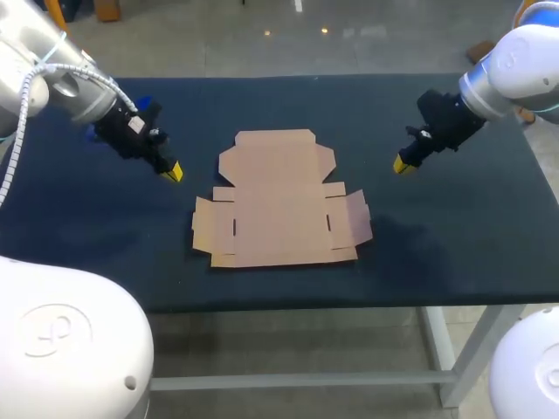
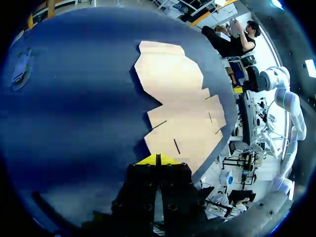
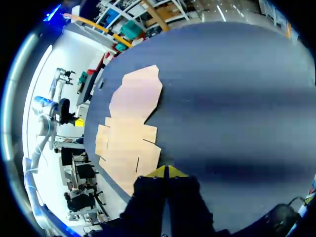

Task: Assemble the packaging by folding the flat box into shape, placing the metal phone stand inside, and closing the box properly

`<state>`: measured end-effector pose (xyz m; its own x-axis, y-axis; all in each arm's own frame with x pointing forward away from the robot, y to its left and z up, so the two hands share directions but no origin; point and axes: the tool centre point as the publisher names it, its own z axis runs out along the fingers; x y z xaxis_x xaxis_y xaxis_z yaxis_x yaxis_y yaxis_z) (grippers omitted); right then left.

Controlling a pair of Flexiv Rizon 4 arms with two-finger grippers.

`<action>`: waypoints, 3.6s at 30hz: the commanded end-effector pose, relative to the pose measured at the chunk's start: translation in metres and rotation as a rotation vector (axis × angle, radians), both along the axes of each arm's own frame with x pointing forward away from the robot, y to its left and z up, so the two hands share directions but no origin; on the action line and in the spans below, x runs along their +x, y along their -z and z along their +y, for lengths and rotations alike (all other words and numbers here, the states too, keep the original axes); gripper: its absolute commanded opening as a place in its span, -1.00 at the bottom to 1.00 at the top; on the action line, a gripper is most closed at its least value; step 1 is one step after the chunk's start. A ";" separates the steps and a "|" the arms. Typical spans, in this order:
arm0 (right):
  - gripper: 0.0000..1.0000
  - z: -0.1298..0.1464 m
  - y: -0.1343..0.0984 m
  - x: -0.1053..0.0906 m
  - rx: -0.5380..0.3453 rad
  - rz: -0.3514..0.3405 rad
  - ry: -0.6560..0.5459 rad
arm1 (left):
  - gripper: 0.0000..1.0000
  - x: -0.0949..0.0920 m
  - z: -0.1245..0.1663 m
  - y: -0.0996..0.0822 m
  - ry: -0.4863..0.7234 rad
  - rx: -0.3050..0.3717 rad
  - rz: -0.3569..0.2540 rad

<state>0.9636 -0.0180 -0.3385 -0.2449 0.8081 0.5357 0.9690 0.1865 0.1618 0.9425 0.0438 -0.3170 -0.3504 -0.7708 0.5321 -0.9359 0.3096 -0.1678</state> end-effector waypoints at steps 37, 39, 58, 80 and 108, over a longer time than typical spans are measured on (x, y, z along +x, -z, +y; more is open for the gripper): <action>-1.00 0.032 0.042 0.023 -0.007 0.037 0.031 | -1.00 0.024 -0.011 0.040 -0.167 0.113 -0.146; -1.00 0.032 0.042 0.023 -0.007 0.037 0.031 | -1.00 0.027 -0.012 0.041 -0.154 0.088 -0.141; -1.00 0.062 0.074 0.041 0.079 -0.001 -0.011 | -1.00 0.049 -0.026 0.081 -0.109 0.022 -0.153; -1.00 0.087 0.092 0.039 0.102 0.016 0.011 | -1.00 0.053 -0.033 0.095 -0.101 -0.029 -0.141; -1.00 0.094 0.092 0.033 0.180 -0.021 0.033 | -1.00 0.056 -0.045 0.105 -0.067 -0.071 -0.126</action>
<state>0.9963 0.0773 -0.4286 -0.2313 0.7121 0.6629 0.9705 0.1209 0.2087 0.9962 0.0003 -0.4164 -0.3664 -0.7578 0.5399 -0.9237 0.2266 -0.3088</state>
